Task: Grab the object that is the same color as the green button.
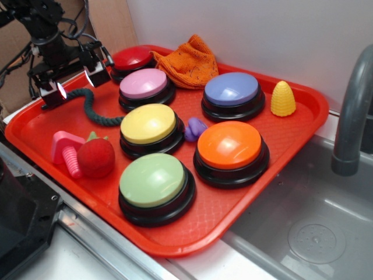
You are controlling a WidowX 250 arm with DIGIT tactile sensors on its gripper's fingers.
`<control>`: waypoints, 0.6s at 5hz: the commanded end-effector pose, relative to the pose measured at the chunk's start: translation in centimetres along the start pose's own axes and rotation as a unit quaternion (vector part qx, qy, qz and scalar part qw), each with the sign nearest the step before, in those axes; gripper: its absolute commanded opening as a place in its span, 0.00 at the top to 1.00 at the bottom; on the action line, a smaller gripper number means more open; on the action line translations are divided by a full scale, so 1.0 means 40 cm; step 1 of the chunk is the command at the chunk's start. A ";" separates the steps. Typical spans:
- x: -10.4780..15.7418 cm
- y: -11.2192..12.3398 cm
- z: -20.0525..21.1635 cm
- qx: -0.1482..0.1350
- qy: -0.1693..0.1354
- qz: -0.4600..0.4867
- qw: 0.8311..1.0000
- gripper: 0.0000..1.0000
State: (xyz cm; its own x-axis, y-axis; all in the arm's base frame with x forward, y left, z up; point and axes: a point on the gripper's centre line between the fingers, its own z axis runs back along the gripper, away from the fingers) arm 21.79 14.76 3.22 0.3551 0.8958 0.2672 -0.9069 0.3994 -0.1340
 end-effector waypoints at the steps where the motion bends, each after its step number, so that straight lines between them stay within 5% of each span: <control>1: -0.003 -0.009 -0.015 0.000 -0.018 -0.034 0.999 0.00; 2: -0.012 -0.019 -0.015 -0.006 -0.016 -0.039 0.999 0.00; 3: -0.015 -0.023 -0.009 -0.004 -0.031 -0.029 0.999 1.00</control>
State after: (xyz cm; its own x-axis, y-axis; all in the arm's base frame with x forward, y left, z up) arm 22.87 13.54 1.85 0.3843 0.8720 0.3031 -0.8958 0.4316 -0.1060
